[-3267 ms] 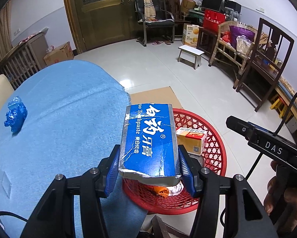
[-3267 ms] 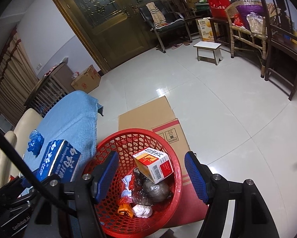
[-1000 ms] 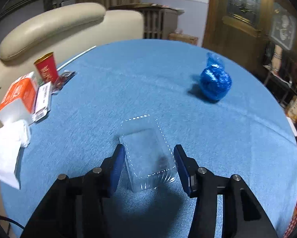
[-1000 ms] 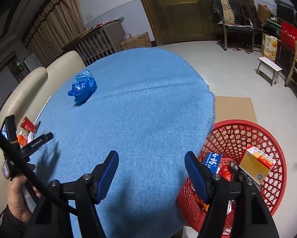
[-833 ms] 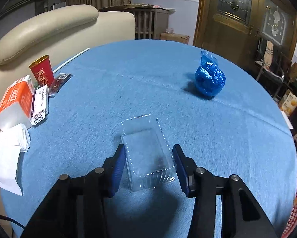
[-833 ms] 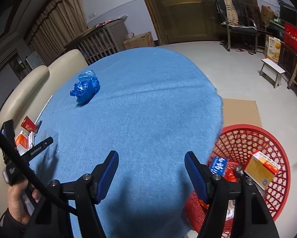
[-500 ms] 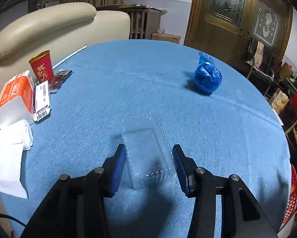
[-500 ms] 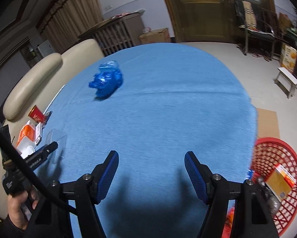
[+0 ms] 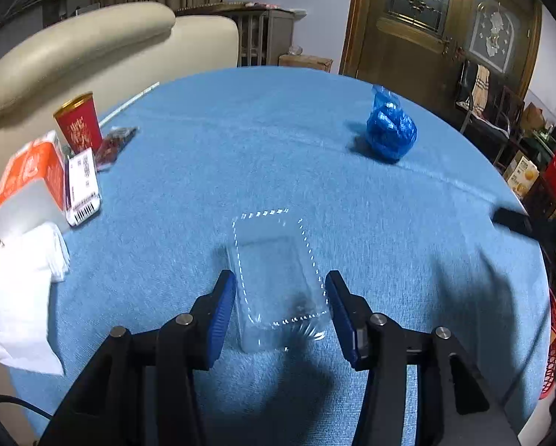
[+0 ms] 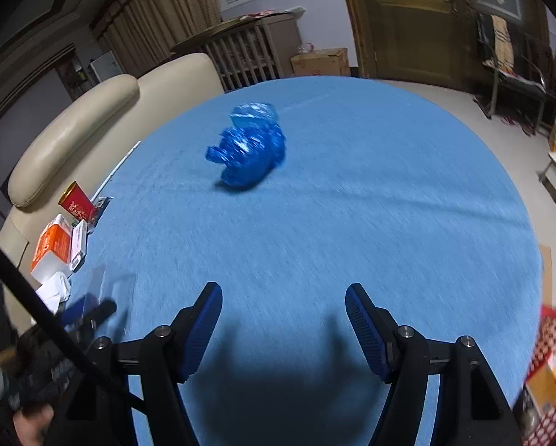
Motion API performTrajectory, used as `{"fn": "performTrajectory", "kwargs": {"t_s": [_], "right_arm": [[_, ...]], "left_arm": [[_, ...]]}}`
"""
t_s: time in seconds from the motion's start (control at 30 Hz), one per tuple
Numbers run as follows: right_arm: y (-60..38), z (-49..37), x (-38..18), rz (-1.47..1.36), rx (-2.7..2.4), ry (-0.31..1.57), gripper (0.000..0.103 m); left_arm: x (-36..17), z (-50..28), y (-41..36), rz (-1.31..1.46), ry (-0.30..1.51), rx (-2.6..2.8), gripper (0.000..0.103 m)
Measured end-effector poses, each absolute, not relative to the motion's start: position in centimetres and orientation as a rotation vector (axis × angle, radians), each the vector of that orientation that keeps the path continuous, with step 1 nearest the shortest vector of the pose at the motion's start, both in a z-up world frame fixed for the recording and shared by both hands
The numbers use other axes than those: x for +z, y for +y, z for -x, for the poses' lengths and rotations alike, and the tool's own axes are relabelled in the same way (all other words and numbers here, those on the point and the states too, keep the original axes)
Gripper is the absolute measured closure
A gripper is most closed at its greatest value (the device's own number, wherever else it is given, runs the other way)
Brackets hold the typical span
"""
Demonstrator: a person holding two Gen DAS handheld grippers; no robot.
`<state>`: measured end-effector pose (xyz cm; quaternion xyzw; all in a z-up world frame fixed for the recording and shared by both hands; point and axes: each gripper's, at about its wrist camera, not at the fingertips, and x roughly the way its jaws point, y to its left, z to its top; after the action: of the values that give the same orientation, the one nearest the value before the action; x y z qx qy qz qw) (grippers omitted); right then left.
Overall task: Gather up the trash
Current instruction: 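Grasp the clear plastic container with the left tool, then grasp the crumpled blue plastic bag with the right tool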
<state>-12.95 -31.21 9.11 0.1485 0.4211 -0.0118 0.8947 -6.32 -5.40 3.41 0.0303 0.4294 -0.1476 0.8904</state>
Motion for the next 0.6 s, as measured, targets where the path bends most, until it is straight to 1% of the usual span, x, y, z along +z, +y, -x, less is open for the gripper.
{"fn": "performTrajectory", "kwargs": {"t_s": [0.13, 0.27, 0.4, 0.6], "right_arm": [[-30.0, 8.7, 9.7, -0.289, -0.009, 0.854, 0.031], [-29.1, 3.8, 9.8, -0.284, -0.014, 0.852, 0.031], [-28.5, -0.4, 9.0, -0.266, -0.042, 0.879, 0.031], [-28.3, -4.0, 7.7, -0.232, -0.074, 0.922, 0.031]], "left_arm": [[2.5, 6.1, -4.8, -0.021, 0.937, -0.285, 0.053], [2.4, 6.4, -4.7, -0.016, 0.929, -0.285, 0.053], [2.6, 6.3, -4.3, -0.001, 0.927, -0.291, 0.056], [2.8, 6.8, -4.9, -0.020, 0.920, -0.314, 0.056]]}}
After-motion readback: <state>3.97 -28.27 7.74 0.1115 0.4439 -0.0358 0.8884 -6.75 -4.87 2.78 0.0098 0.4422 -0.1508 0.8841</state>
